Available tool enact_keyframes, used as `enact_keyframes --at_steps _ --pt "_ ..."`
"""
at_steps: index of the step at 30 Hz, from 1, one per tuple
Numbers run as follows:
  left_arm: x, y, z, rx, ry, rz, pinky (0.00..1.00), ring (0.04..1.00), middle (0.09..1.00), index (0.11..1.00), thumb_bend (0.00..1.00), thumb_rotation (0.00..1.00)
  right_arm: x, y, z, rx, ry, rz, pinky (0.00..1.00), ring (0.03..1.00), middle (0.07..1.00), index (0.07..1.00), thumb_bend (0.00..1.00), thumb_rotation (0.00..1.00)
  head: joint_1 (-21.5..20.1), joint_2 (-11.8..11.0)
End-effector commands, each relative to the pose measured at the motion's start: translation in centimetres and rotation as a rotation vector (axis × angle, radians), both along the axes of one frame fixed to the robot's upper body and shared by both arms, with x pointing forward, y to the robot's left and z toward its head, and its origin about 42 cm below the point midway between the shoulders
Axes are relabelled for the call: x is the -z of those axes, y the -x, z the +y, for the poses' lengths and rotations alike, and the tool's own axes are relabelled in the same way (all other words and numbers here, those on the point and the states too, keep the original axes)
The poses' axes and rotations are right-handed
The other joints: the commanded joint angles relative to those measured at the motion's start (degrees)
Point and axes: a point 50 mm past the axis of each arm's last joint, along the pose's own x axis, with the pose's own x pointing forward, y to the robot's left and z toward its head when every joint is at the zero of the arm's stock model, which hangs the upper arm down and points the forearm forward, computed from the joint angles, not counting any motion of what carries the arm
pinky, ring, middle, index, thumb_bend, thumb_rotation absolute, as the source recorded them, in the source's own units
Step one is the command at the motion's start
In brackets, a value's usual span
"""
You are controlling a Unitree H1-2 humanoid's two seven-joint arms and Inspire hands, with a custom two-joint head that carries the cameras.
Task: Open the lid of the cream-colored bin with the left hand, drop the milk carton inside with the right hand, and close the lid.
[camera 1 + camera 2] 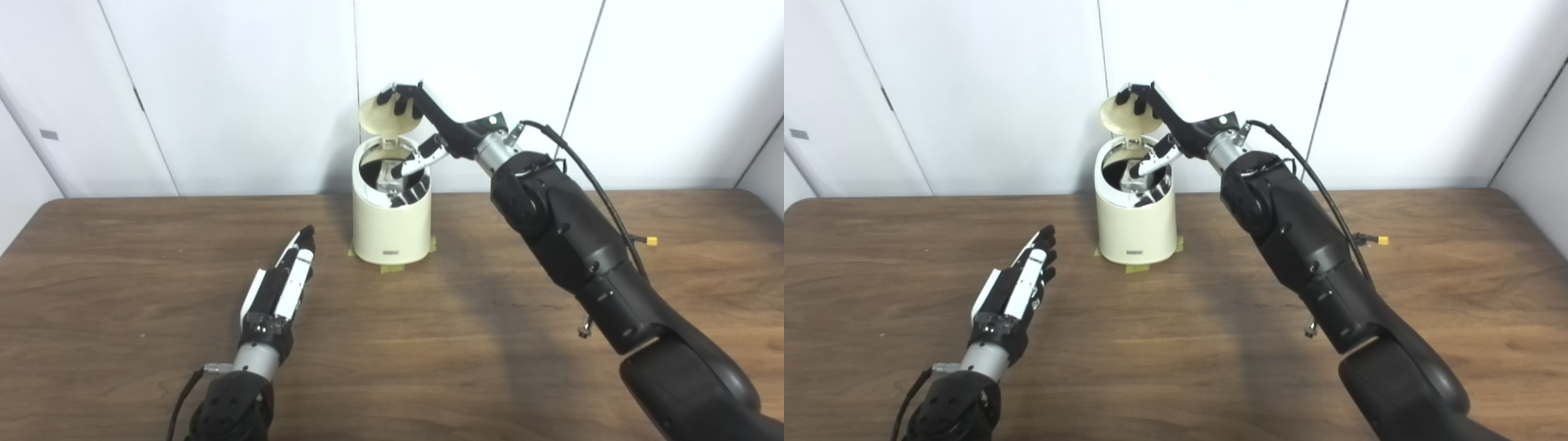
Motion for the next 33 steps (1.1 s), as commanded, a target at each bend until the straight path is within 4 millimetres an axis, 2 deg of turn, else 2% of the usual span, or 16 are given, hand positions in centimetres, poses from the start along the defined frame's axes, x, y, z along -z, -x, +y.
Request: enact_keyframes --at_steps 1,3,6,7,8,9,10,12,13,18,23,27,29,33 --pt "-1.6 -0.3 -0.2 0.018 -0.004 -0.067 1.00 1.000 1.000 0.978 0.28 0.81 -3.7 0.1 -0.3 -0.011 -0.058 -0.114 0.60 0.712 0.722 0.639 1.00 0.27 0.05 0.02" --pt "-1.6 -0.3 -0.2 0.022 -0.005 -0.064 1.00 1.000 1.000 0.980 0.28 0.81 -3.7 0.2 -0.5 -0.019 -0.079 -0.120 0.58 0.692 0.700 0.629 1.00 0.26 -0.10 -0.02" --pt "-1.5 -0.4 -0.1 0.025 -0.008 -0.063 1.00 1.000 1.000 0.978 0.28 0.78 -3.7 0.4 -0.6 -0.039 -0.115 -0.132 0.52 0.609 0.626 0.584 0.97 0.21 -0.27 -0.08" --pt "-1.6 -0.4 -0.1 0.027 -0.007 -0.067 1.00 1.000 1.000 0.980 0.28 0.77 -3.6 0.5 -0.8 -0.056 -0.136 -0.141 0.46 0.542 0.564 0.526 0.71 0.17 -0.35 -0.10" --pt "-1.6 -0.4 0.0 0.028 -0.006 -0.070 1.00 1.000 1.000 0.982 0.28 0.77 -3.6 0.6 -0.8 -0.067 -0.150 -0.147 0.42 0.495 0.525 0.505 0.62 0.09 -0.41 -0.11" --pt "-1.6 -0.3 0.0 0.027 -0.006 -0.070 1.00 1.000 1.000 0.983 0.28 0.78 -3.6 0.7 -1.0 -0.080 -0.167 -0.161 0.40 0.472 0.506 0.494 0.58 0.04 -0.45 -0.07" --pt "-1.7 -0.3 0.0 0.027 -0.007 -0.069 1.00 1.000 1.000 0.984 0.28 0.78 -3.6 0.9 -1.2 -0.087 -0.182 -0.175 0.34 0.409 0.474 0.498 0.55 0.02 -0.53 -0.08" --pt "-1.7 -0.3 0.1 0.024 -0.001 -0.070 1.00 1.000 1.000 0.983 0.30 0.78 -3.6 1.2 -1.6 -0.094 -0.207 -0.194 0.31 0.364 0.452 0.505 0.54 0.00 -0.67 0.04" --pt "-1.7 -0.3 0.1 0.022 0.004 -0.072 1.00 1.000 1.000 0.980 0.30 0.77 -3.7 1.5 -1.8 -0.095 -0.224 -0.198 0.31 0.366 0.474 0.512 0.53 0.00 -0.90 0.03" --pt "-1.9 -0.5 0.7 0.002 -0.017 -0.098 1.00 1.000 1.000 0.973 0.32 0.76 -3.9 3.3 -4.0 -0.083 -0.317 -0.207 0.39 0.400 0.495 0.491 0.52 0.00 -1.51 0.04" --pt "-3.1 -1.7 1.0 -0.025 0.007 -0.118 1.00 1.000 0.977 0.952 0.31 0.81 -3.3 5.8 -6.2 -0.029 -0.368 -0.133 0.33 0.390 0.501 0.507 0.52 0.00 -1.71 0.03" --pt "-4.7 -3.1 1.4 0.017 -0.017 -0.161 0.99 0.972 0.963 0.946 0.32 0.81 -1.1 7.6 -8.0 0.086 -0.324 -0.022 0.33 0.403 0.460 0.524 0.52 0.01 -1.42 -0.08" --pt "-5.5 -3.7 1.5 0.029 -0.027 -0.176 0.98 0.958 0.958 0.939 0.32 0.80 0.4 8.5 -8.6 0.116 -0.403 0.061 0.33 0.413 0.495 0.497 0.51 0.12 -1.45 -0.10" --pt "-7.5 -5.0 1.5 0.025 -0.045 -0.209 0.94 0.939 0.944 0.933 0.34 0.78 3.7 10.5 -9.7 0.139 -0.680 0.292 0.48 0.564 0.615 0.496 0.50 0.16 -1.71 -0.04"
